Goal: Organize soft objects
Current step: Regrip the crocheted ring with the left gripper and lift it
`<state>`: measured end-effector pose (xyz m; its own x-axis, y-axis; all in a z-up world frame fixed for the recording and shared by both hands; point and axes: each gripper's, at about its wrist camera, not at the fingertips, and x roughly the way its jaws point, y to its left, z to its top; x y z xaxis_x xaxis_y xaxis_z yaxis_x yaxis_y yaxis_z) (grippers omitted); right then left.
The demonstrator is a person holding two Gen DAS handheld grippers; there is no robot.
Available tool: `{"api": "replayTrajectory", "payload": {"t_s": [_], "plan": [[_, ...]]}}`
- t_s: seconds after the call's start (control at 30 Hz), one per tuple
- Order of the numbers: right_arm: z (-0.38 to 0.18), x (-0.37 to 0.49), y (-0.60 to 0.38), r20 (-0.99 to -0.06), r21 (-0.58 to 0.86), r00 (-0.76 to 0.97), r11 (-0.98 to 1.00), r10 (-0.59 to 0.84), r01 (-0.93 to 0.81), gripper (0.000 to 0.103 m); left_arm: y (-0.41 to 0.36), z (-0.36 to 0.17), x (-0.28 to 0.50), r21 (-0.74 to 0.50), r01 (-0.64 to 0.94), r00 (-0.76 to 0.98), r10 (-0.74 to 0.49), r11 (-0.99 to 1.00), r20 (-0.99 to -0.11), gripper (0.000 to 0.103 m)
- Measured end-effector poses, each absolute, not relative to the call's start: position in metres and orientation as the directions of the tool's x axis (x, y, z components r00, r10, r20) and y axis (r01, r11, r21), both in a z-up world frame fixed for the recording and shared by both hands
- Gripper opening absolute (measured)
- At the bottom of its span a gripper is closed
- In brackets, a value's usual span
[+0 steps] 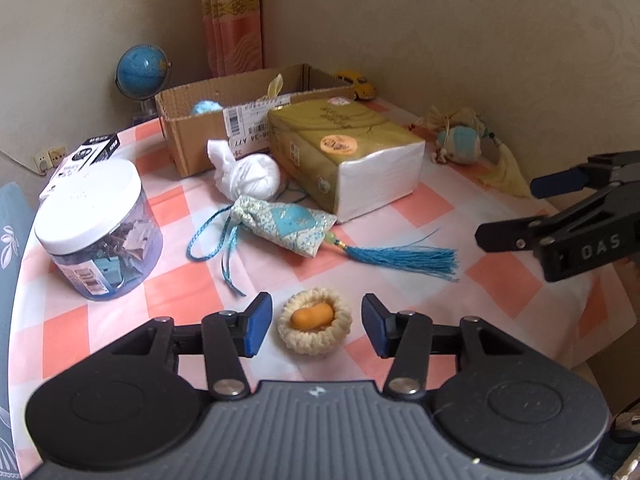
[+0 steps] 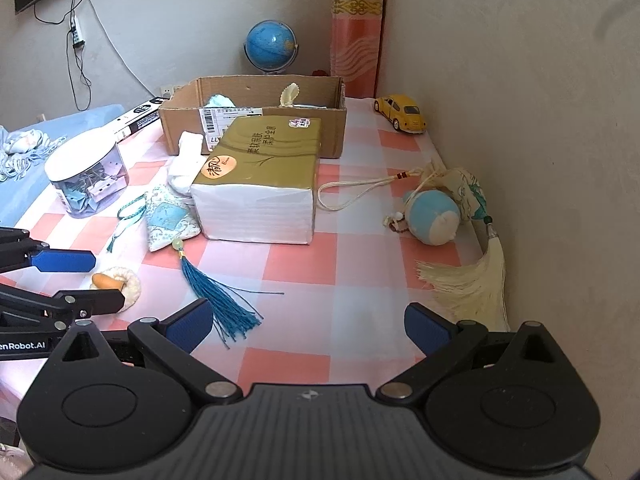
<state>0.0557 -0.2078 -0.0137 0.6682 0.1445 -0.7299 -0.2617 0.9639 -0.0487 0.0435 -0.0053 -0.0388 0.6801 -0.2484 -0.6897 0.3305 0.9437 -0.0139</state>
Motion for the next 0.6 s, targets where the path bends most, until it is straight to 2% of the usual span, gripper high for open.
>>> {"api": "replayTrajectory", "payload": {"t_s": [0.6], "plan": [[-0.018, 0.057, -0.209, -0.736, -0.042, 0.661, 0.964, 0.148, -0.262, 0.103, -0.026, -0.039, 0.042, -0.063, 0.444, 0.625, -0.36, 0.894, -0.692, 0.051]]}}
